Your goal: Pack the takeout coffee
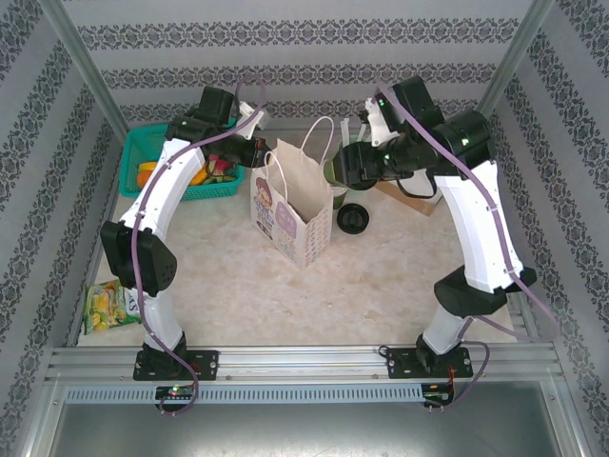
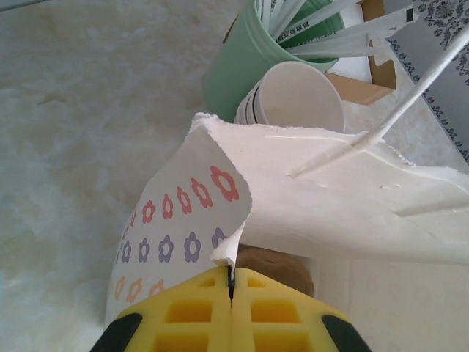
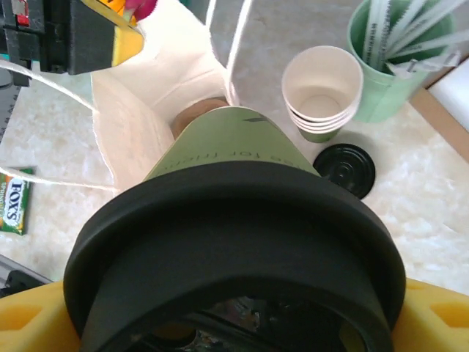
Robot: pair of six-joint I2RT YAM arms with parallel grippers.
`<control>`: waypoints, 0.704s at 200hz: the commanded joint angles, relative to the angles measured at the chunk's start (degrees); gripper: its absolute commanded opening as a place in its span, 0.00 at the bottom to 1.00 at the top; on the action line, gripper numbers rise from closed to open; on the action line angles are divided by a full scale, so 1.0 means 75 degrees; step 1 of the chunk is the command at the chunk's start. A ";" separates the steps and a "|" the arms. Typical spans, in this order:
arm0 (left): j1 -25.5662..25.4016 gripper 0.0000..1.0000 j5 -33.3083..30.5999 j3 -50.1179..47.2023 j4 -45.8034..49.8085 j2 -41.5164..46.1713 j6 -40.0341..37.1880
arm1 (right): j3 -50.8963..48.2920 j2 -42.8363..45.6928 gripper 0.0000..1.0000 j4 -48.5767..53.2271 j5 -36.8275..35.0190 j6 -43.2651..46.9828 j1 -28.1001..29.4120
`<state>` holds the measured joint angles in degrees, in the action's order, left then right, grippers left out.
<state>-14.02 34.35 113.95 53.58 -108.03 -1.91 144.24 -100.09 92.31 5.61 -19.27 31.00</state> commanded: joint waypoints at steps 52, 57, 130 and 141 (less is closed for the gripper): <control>0.0031 0.04 0.0266 -0.0154 -0.0136 0.0213 -0.0167 | 0.0343 -0.0836 0.64 0.0048 0.0386 -0.0047 0.0677; 0.0030 0.04 0.0272 -0.0156 -0.0146 0.0210 -0.0176 | 0.0426 -0.0928 0.64 0.0091 0.0227 -0.0044 0.0726; 0.0030 0.06 0.0366 -0.0147 -0.0160 0.0190 -0.0126 | 0.0866 -0.1865 0.63 -0.0197 -0.0114 -0.0019 0.1319; 0.0032 0.06 0.0376 -0.0152 -0.0172 0.0198 -0.0105 | 0.0901 -0.1965 0.63 -0.0264 -0.0045 -0.0033 0.1365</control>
<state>-14.02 35.99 113.45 53.12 -108.03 -2.13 148.94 -113.10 91.92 3.99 -19.29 39.90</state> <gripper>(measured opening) 0.058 0.828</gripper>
